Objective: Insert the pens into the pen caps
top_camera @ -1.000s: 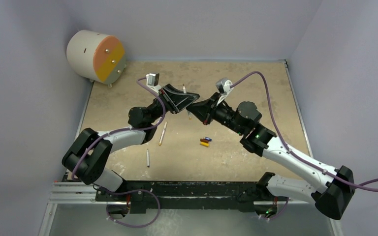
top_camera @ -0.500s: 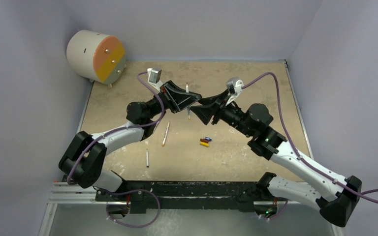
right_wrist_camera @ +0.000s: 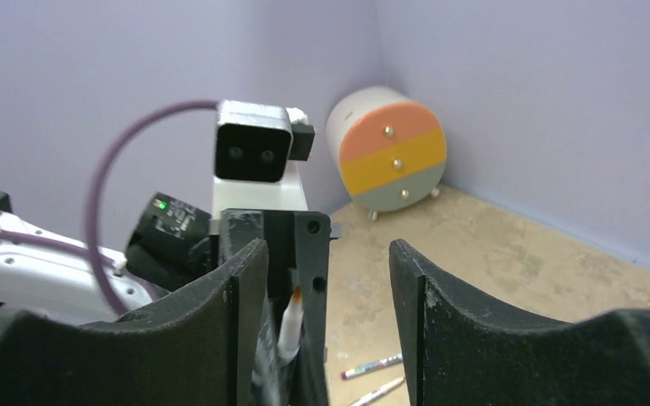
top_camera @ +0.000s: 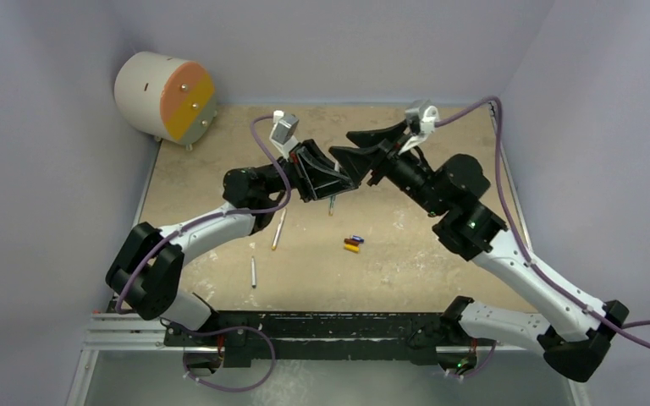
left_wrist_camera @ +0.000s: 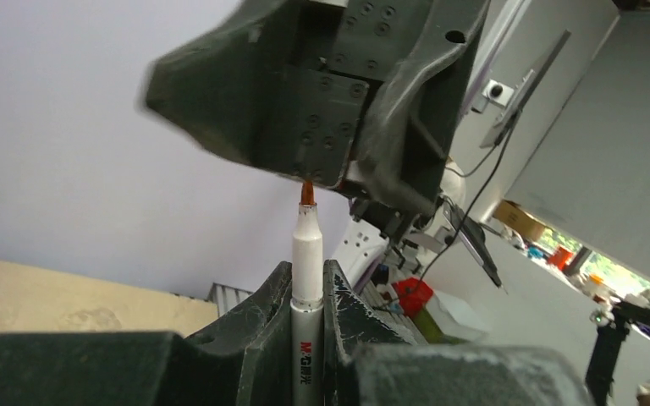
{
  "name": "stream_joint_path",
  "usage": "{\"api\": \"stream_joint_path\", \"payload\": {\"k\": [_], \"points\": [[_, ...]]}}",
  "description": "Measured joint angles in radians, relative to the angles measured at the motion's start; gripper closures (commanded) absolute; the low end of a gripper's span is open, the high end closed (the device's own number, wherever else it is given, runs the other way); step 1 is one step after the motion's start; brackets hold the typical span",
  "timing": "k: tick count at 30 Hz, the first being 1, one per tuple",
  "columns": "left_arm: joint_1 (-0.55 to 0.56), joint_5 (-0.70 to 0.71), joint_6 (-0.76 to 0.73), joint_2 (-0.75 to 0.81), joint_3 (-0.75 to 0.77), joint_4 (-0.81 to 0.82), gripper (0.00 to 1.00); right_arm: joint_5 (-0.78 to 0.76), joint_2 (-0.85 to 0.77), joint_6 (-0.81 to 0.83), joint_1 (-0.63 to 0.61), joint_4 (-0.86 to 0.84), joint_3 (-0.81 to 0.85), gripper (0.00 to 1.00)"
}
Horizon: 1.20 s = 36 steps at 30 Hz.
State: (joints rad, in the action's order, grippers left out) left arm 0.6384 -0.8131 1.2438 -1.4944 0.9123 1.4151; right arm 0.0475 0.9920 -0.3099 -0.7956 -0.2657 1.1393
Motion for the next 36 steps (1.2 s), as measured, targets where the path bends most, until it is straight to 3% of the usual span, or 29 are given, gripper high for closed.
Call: {"api": "stream_joint_path", "payload": {"k": [4, 8, 14, 15, 18, 21, 36], "points": [[0.024, -0.047, -0.027, 0.001, 0.001, -0.041, 1.00, 0.035, 0.076, 0.000, 0.000, 0.000, 0.002, 0.50], [0.025, -0.061, -0.084, 0.021, 0.001, -0.137, 1.00, 0.064, 0.113, -0.003, 0.000, 0.016, 0.002, 0.74], [0.026, -0.058, -0.206, 0.067, 0.015, -0.290, 1.00, 0.110, 0.085, -0.017, -0.003, 0.023, -0.002, 1.00], [0.031, -0.058, -0.225, 0.072, 0.018, -0.302, 0.98, 0.114, 0.078, -0.026, -0.004, 0.021, -0.005, 1.00], [0.040, -0.062, -0.261, 0.082, 0.022, -0.327, 0.78, 0.122, 0.056, -0.044, -0.003, 0.012, -0.023, 1.00], [0.042, -0.055, -0.277, 0.082, 0.024, -0.342, 0.65, 0.119, 0.037, -0.049, -0.002, 0.011, -0.040, 1.00], [0.030, -0.051, -0.275, 0.126, 0.006, -0.344, 0.75, 0.078, 0.003, -0.038, 0.011, 0.009, -0.032, 1.00]]}}
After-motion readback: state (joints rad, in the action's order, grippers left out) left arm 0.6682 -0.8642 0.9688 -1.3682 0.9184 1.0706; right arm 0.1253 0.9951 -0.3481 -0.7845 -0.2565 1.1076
